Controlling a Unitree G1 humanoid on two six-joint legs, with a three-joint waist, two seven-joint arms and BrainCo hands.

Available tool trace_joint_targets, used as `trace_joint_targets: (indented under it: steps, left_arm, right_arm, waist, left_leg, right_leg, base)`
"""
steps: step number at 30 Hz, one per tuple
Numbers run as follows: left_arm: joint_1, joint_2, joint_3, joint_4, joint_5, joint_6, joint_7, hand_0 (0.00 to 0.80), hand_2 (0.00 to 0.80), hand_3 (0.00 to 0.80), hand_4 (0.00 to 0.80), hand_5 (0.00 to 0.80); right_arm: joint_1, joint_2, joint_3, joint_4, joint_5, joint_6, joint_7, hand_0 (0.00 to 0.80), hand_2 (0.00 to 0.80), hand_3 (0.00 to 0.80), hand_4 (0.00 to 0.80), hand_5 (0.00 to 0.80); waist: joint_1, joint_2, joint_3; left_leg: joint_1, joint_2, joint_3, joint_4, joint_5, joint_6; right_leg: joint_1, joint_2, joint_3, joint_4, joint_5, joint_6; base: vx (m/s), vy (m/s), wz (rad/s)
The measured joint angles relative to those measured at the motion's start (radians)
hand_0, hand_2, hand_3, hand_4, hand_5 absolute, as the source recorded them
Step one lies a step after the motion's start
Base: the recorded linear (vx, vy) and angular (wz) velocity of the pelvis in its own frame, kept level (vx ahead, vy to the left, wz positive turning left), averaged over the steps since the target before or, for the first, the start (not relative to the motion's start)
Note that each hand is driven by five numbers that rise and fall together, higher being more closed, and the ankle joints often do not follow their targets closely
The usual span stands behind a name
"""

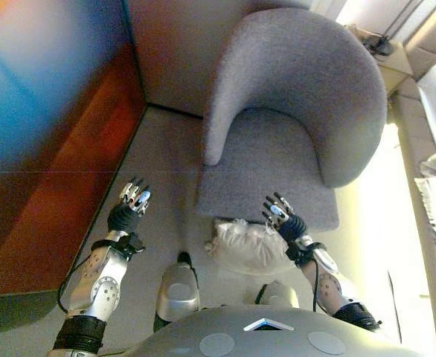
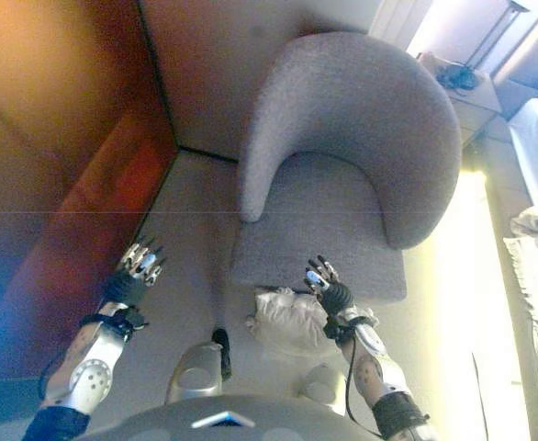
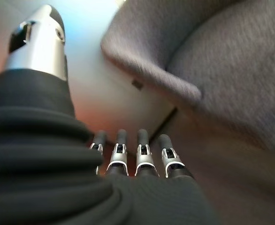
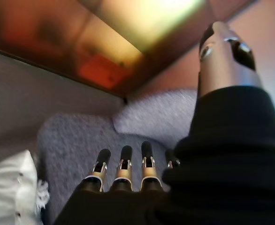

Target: Pick up the cushion and take it to the sofa

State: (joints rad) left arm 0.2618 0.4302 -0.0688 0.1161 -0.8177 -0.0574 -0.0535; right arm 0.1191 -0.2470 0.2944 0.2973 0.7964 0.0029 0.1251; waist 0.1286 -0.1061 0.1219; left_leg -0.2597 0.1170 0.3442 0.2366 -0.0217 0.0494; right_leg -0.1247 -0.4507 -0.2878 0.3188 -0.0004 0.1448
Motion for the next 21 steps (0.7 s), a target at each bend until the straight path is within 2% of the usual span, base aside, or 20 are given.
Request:
trace_joint_targets:
  steps: [3, 6, 7, 8, 9, 10, 11, 12, 13, 15, 17, 21]
  left_arm:
    - [0.009, 0.023, -0.015, 0.025, -0.003, -0.011, 0.009, 0.0, 0.0, 0.0, 0.0, 0.0]
    - [-0.001, 0.049, -0.012, 0.025, -0.003, -0.018, 0.004, 0.0, 0.0, 0.0, 0.0, 0.0]
    - [-0.01, 0.076, -0.008, 0.02, -0.003, -0.018, 0.001, 0.0, 0.0, 0.0, 0.0, 0.0]
    - [-0.012, 0.114, 0.008, 0.019, -0.002, -0.018, -0.008, 0.0, 0.0, 0.0, 0.0, 0.0]
    - [-0.018, 0.128, 0.025, 0.033, -0.002, -0.015, -0.012, 0.0, 0.0, 0.0, 0.0, 0.0]
    - [-0.021, 0.114, 0.026, 0.036, -0.001, -0.01, -0.015, 0.0, 0.0, 0.0, 0.0, 0.0]
    - [-0.012, 0.096, 0.023, 0.031, -0.001, -0.006, -0.02, 0.0, 0.0, 0.0, 0.0, 0.0]
    - [0.003, 0.073, 0.023, 0.029, 0.0, -0.004, -0.025, 0.0, 0.0, 0.0, 0.0, 0.0]
    - [0.018, 0.054, 0.024, 0.028, 0.001, -0.001, -0.028, 0.0, 0.0, 0.0, 0.0, 0.0]
    - [0.028, 0.023, 0.021, 0.029, 0.001, 0.003, -0.034, 0.0, 0.0, 0.0, 0.0, 0.0]
    - [0.028, 0.001, 0.021, 0.029, 0.0, 0.004, -0.035, 0.0, 0.0, 0.0, 0.0, 0.0]
    - [0.031, -0.031, 0.021, 0.036, -0.006, 0.007, -0.034, 0.0, 0.0, 0.0, 0.0, 0.0]
  right_arm:
    - [-0.031, 0.008, 0.008, 0.002, 0.001, 0.0, -0.004, 0.0, 0.0, 0.0, 0.0, 0.0]
    - [-0.043, 0.014, 0.0, 0.019, 0.001, -0.003, -0.003, 0.0, 0.0, 0.0, 0.0, 0.0]
    - [-0.042, 0.03, -0.008, 0.023, 0.001, -0.003, -0.003, 0.0, 0.0, 0.0, 0.0, 0.0]
    - [-0.043, 0.049, -0.007, 0.022, 0.001, -0.003, -0.001, 0.0, 0.0, 0.0, 0.0, 0.0]
    - [-0.048, 0.058, -0.009, 0.025, 0.002, -0.001, 0.001, 0.0, 0.0, 0.0, 0.0, 0.0]
    - [-0.047, 0.046, -0.011, 0.024, 0.002, 0.0, 0.0, 0.0, 0.0, 0.0, 0.0, 0.0]
    - [-0.037, 0.033, -0.011, 0.021, 0.002, 0.0, 0.001, 0.0, 0.0, 0.0, 0.0, 0.0]
    - [-0.031, 0.016, -0.008, 0.016, 0.002, 0.002, 0.001, 0.0, 0.0, 0.0, 0.0, 0.0]
    - [-0.024, 0.0, -0.006, 0.014, 0.001, 0.004, 0.003, 0.0, 0.0, 0.0, 0.0, 0.0]
    - [0.004, -0.029, -0.009, 0.014, 0.001, 0.005, 0.005, 0.0, 0.0, 0.0, 0.0, 0.0]
    - [0.015, -0.061, -0.003, 0.014, -0.002, 0.018, 0.012, 0.0, 0.0, 0.0, 0.0, 0.0]
    - [0.011, -0.089, 0.0, 0.025, -0.074, 0.036, 0.009, 0.0, 0.0, 0.0, 0.0, 0.0]
  waist:
    - [0.002, -0.018, 0.018]
    - [0.0, -0.035, 0.034]
    - [-0.004, -0.059, 0.044]
    - [-0.002, -0.1, 0.056]
    - [-0.003, -0.114, 0.069]
    - [-0.005, -0.086, 0.085]
    - [-0.002, -0.066, 0.09]
    - [-0.003, -0.035, 0.094]
    - [-0.003, -0.009, 0.094]
    - [-0.034, 0.027, 0.08]
    - [-0.04, 0.058, 0.058]
    - [-0.083, 0.075, 0.043]
  left_leg:
    - [-0.02, 0.015, -0.002, 0.001, 0.012, -0.021]
    - [-0.062, 0.058, -0.05, 0.001, 0.047, -0.078]
    - [-0.073, 0.061, -0.07, 0.007, 0.063, -0.105]
    - [-0.087, 0.063, -0.082, 0.034, 0.076, -0.125]
    - [-0.111, 0.081, -0.108, 0.074, 0.073, -0.148]
    - [-0.12, 0.125, -0.151, 0.091, 0.064, -0.181]
    - [-0.122, 0.145, -0.189, 0.104, 0.04, -0.214]
    - [-0.122, 0.163, -0.231, 0.105, 0.033, -0.223]
    - [-0.113, 0.177, -0.254, 0.102, 0.034, -0.225]
    - [-0.097, 0.203, -0.268, 0.089, 0.034, -0.227]
    - [-0.061, 0.223, -0.267, 0.051, 0.059, -0.237]
    - [0.023, 0.204, -0.265, -0.051, 0.104, -0.264]
  right_leg:
    - [0.034, -0.036, 0.004, -0.167, 0.05, 0.037]
    - [0.053, -0.022, 0.002, -0.23, 0.054, 0.045]
    - [0.069, -0.02, 0.0, -0.257, 0.031, 0.018]
    - [0.086, -0.022, -0.003, -0.286, -0.023, -0.024]
    - [0.102, -0.016, 0.0, -0.303, 0.005, 0.066]
    - [0.101, 0.023, -0.011, -0.288, 0.031, 0.099]
    - [0.093, 0.049, -0.016, -0.284, 0.031, 0.1]
    - [0.097, 0.076, -0.017, -0.283, 0.033, 0.1]
    - [0.101, 0.091, -0.015, -0.273, 0.054, 0.104]
    - [0.12, 0.119, -0.006, -0.267, 0.048, 0.102]
    - [0.128, 0.152, 0.014, -0.268, 0.033, 0.102]
    - [0.148, 0.157, 0.09, -0.252, -0.015, 0.107]
  base:
    - [0.029, -0.26, -0.1]
    - [0.111, -0.283, 0.12]
    - [0.089, -0.273, 0.21]
    - [0.091, -0.305, 0.18]
    - [0.085, -0.308, 0.1]
    - [0.081, -0.267, -0.07]
    - [0.098, -0.282, -0.31]
    - [0.104, -0.3, -0.49]
    - [0.091, -0.298, -0.33]
    - [0.086, -0.234, -0.03]
    - [0.091, -0.115, -0.14]
    - [0.102, -0.02, 0.06]
